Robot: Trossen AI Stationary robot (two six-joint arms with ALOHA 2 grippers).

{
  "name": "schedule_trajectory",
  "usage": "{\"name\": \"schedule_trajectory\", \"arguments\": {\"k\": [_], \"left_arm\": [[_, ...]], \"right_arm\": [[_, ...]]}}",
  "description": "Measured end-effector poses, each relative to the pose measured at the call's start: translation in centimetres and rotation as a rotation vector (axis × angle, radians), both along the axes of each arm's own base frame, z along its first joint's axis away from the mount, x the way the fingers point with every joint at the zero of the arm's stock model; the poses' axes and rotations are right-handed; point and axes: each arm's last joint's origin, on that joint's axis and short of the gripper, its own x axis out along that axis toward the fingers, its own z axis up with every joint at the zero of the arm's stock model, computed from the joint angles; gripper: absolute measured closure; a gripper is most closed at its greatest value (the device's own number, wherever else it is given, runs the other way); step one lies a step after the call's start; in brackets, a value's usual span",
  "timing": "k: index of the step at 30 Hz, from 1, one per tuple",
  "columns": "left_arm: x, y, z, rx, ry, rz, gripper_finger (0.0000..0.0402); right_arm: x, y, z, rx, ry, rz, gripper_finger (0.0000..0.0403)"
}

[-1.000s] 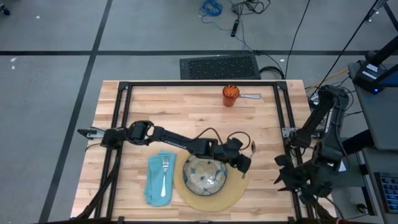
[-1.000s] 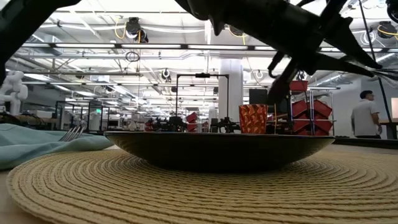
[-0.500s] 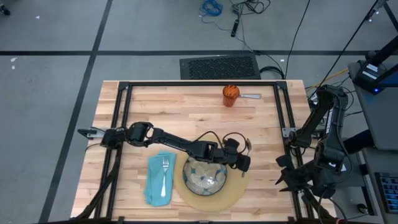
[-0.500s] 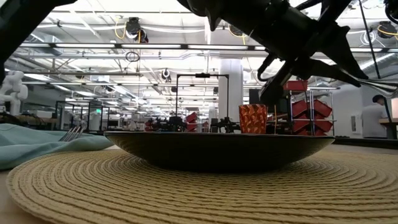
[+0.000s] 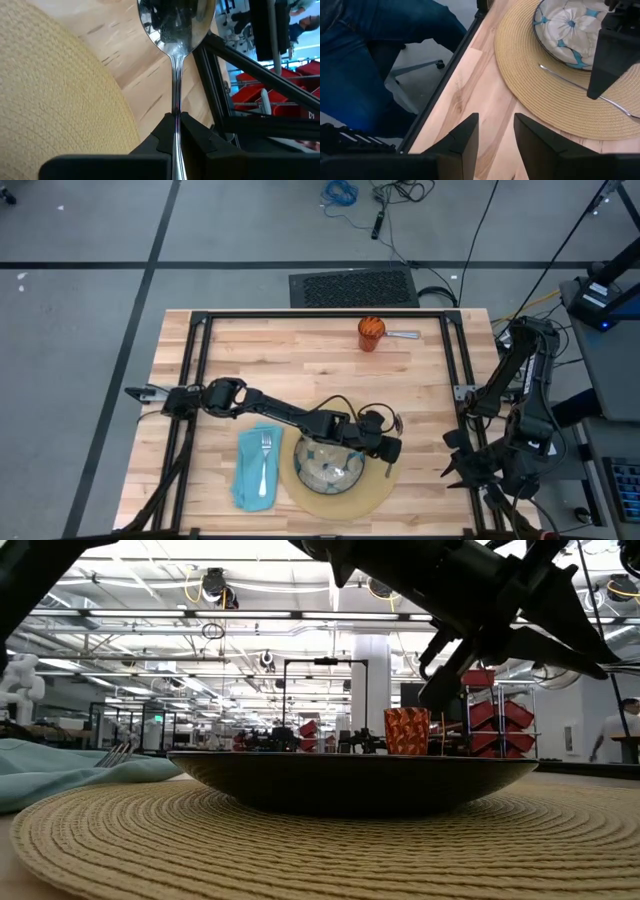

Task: Set table place
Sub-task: Move the silver spoon to the right side of the brown mat

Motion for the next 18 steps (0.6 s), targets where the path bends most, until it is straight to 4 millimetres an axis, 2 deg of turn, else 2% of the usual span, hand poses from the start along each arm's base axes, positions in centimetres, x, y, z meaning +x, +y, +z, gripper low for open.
{"name": "schedule_trajectory", "arguments": {"k": [10, 18], "left_arm": [[-0.04, -0.27, 0.01, -0.026, 0.001, 0.002, 0.0400], [-0.08, -0.45, 0.01, -0.039, 0.005, -0.020, 0.0366]], "right_arm": [[0.00, 0.00, 0.00, -0.001, 0.000, 0.001, 0.0287], [0.04, 0.12, 0.09, 0.012, -0.007, 0.005, 0.0287]]}}
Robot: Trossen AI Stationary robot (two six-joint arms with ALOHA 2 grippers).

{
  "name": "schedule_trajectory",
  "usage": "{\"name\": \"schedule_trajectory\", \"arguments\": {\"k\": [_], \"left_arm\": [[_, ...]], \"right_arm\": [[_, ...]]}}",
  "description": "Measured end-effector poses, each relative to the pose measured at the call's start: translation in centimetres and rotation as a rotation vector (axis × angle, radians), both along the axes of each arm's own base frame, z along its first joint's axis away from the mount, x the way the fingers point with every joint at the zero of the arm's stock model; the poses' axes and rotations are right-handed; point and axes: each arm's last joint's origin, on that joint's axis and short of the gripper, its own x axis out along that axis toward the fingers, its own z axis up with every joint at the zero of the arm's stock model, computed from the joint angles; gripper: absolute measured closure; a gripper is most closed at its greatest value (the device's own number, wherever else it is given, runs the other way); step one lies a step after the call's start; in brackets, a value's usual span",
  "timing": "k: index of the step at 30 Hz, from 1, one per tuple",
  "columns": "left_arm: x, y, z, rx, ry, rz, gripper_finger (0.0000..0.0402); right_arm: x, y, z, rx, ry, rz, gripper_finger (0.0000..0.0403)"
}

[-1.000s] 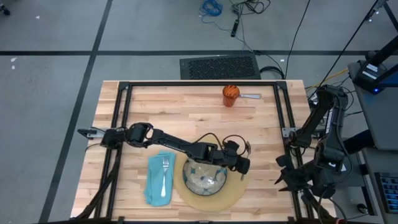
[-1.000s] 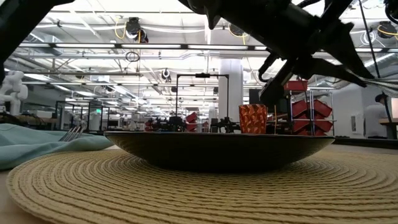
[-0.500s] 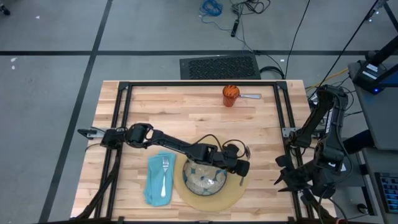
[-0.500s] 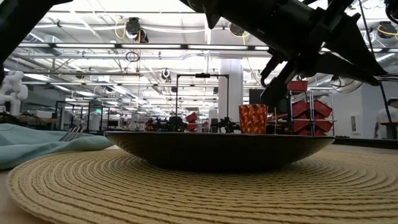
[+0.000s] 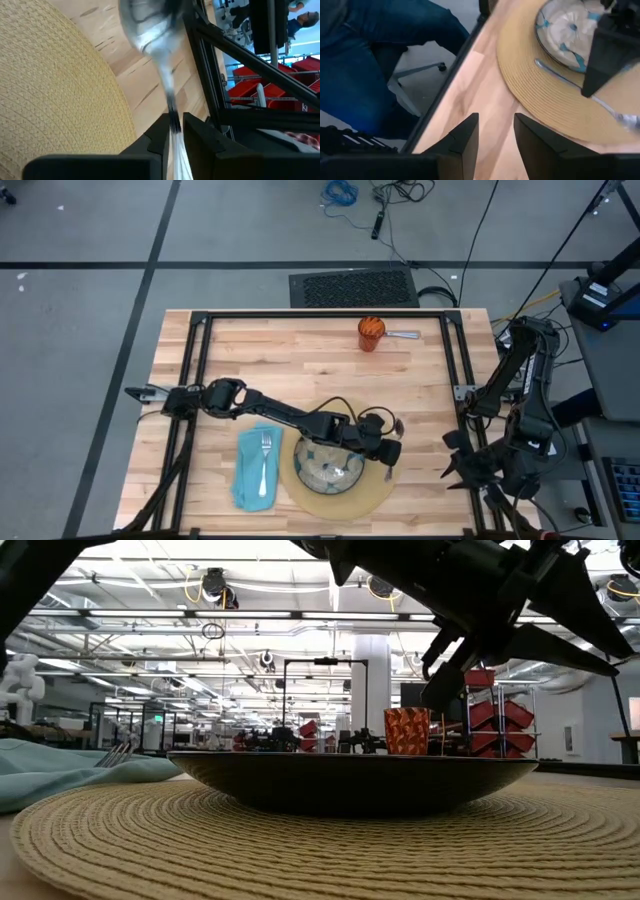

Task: Set table place
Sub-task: Move the silver spoon to the right side of the brown mat

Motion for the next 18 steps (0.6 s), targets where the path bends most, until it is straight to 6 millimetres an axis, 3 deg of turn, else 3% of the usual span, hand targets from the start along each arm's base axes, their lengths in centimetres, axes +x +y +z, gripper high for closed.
{"name": "schedule_trajectory", "arguments": {"k": [18], "left_arm": [[-0.11, -0.48, 0.00, 0.061, -0.014, -0.086, 0.0344]], "right_arm": [[0.16, 0.32, 0.20, 0.036, -0.023, -0.016, 0.0287]]}}
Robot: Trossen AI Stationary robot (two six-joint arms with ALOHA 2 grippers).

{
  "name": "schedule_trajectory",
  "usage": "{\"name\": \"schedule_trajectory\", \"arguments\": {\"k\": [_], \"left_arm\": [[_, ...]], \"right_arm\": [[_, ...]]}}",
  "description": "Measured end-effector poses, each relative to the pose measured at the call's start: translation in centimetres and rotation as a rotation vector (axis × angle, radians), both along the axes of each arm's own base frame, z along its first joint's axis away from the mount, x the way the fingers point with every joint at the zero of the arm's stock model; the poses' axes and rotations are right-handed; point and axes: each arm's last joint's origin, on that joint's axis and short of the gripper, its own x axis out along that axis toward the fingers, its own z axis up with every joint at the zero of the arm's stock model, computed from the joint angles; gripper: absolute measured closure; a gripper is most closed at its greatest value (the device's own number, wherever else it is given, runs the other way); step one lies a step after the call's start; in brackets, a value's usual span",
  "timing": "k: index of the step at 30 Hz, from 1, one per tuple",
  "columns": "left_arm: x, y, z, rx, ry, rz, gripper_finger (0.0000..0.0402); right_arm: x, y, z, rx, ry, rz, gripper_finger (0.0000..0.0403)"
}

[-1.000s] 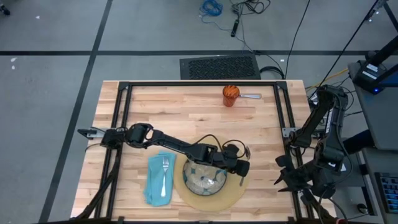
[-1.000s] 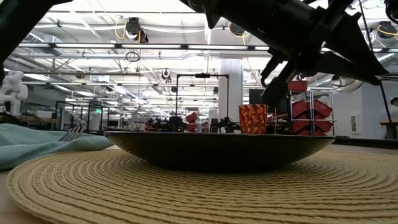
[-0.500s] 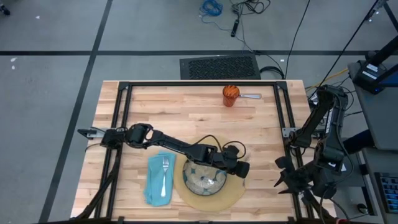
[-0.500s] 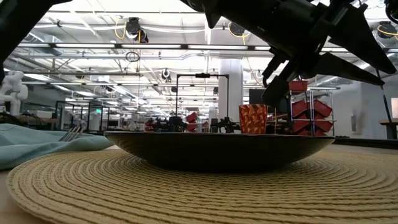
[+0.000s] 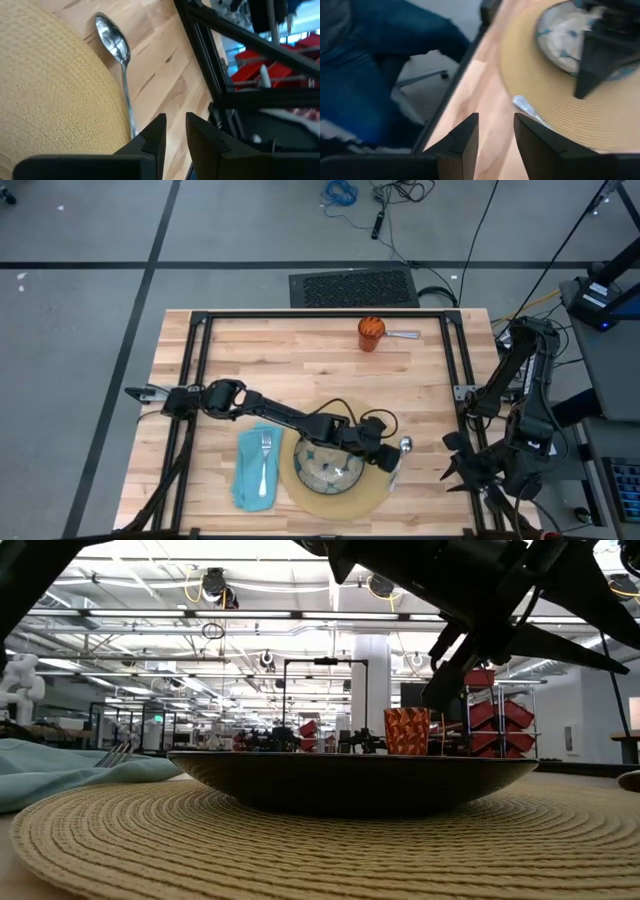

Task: Set table place
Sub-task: Move the silver spoon to the right side of the brown mat

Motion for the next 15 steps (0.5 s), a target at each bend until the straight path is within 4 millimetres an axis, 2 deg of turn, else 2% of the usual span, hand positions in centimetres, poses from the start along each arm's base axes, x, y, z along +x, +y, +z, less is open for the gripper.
{"name": "schedule_trajectory", "arguments": {"k": [5, 8, 12, 15], "left_arm": [[0.0, 0.6, 0.4, 0.082, -0.028, -0.075, 0.0344], [-0.2, 1.9, 2.2, 0.165, -0.058, -0.117, 0.0345], [-1.8, 4.0, 6.9, 0.341, -0.081, -0.109, 0.0345], [-4.0, 5.5, 10.5, 0.480, -0.050, -0.086, 0.0345]], "right_arm": [[0.3, 0.1, -0.8, -0.038, -0.015, -0.129, 0.0287], [1.1, 0.4, -1.5, -0.060, 0.003, -0.192, 0.0287], [2.9, 0.1, -2.7, -0.081, 0.067, -0.335, 0.0287], [4.3, -0.5, -3.2, -0.071, 0.141, -0.407, 0.0287]]}}
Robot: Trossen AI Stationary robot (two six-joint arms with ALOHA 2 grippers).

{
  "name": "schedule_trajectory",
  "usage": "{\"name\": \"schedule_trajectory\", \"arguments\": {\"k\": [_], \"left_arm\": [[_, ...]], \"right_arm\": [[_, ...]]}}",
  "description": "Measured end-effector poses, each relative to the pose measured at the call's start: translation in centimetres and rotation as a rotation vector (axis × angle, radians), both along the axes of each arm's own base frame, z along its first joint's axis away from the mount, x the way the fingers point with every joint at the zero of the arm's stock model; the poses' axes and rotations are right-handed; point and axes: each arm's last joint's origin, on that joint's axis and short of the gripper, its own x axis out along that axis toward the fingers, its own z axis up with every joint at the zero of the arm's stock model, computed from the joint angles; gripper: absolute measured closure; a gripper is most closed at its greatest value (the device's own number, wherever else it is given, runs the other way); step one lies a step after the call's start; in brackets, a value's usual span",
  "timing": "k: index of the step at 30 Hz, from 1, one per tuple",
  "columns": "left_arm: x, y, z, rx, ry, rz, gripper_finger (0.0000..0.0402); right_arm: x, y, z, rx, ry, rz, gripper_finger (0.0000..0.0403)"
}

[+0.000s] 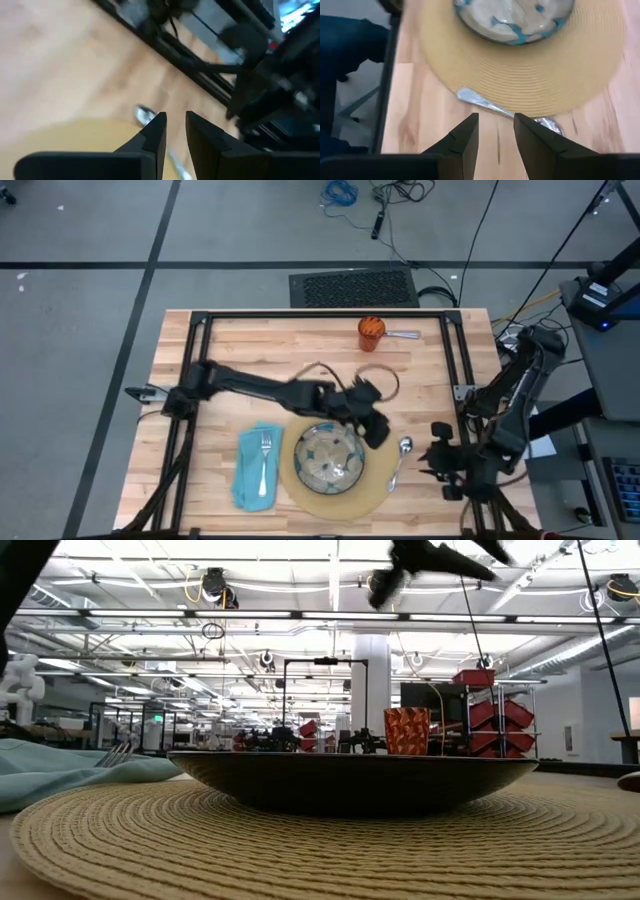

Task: Set table place
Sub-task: Move the silver spoon to the right side of the brown mat

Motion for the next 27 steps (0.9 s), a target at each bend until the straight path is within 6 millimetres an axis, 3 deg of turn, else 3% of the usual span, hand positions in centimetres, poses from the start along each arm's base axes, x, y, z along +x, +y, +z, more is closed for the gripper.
{"name": "schedule_trajectory", "arguments": {"k": [6, 12, 15, 19, 27], "left_arm": [[-6.2, 2.2, 6.2, 0.241, 0.133, 0.081, 0.0346], [-13.4, 3.7, 10.4, 0.456, 0.308, 0.216, 0.0346], [-16.1, 3.9, 11.5, 0.524, 0.377, 0.222, 0.0346], [-18.5, 3.9, 11.9, 0.603, 0.482, 0.210, 0.0346], [-20.3, 3.6, 11.3, 0.666, 0.659, 0.144, 0.0346]], "right_arm": [[1.9, -1.9, -0.8, 0.027, 0.067, -0.178, 0.0287], [2.4, -4.9, -5.1, 0.123, 0.262, -0.448, 0.0287], [2.8, -5.2, -6.9, 0.263, 0.326, -0.495, 0.0287], [3.9, -4.7, -7.2, 0.451, 0.280, -0.543, 0.0287], [4.8, -4.6, -6.8, 0.605, 0.224, -0.676, 0.0287]]}}
